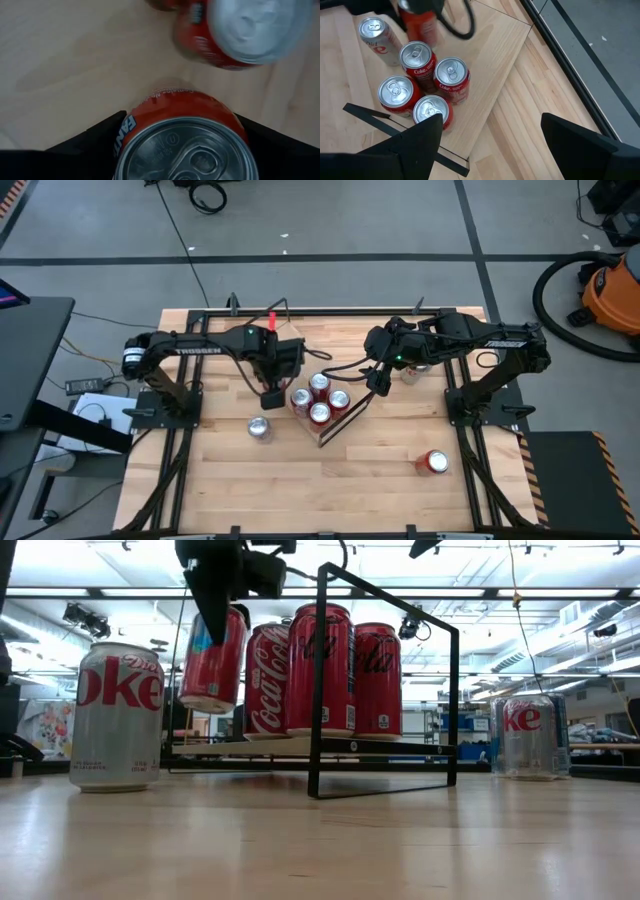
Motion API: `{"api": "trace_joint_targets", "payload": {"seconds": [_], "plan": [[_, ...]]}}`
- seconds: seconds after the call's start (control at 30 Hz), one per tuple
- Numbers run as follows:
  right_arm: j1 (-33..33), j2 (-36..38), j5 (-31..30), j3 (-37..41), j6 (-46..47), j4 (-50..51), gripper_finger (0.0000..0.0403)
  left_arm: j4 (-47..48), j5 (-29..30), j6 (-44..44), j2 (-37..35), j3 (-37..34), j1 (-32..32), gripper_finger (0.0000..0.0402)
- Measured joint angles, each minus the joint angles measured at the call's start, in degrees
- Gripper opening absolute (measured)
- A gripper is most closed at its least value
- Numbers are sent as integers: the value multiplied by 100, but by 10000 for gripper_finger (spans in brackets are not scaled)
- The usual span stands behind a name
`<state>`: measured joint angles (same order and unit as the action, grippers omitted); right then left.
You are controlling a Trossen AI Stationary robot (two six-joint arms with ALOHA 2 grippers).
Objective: Place canned beverage on shelf
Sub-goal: Put the left orange soda can on the shelf
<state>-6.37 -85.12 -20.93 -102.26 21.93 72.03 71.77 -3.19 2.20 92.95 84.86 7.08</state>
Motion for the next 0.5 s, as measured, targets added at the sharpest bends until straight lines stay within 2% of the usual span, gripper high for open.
{"api": "trace_joint_targets", "payload": {"seconds": [0.17,0.5], "plan": [[0,0,0,0,0,0,348,-122,81,184,0,0,251,322],[0,0,0,0,0,0,348,-594,365,1346,0,-4,517,322]]}}
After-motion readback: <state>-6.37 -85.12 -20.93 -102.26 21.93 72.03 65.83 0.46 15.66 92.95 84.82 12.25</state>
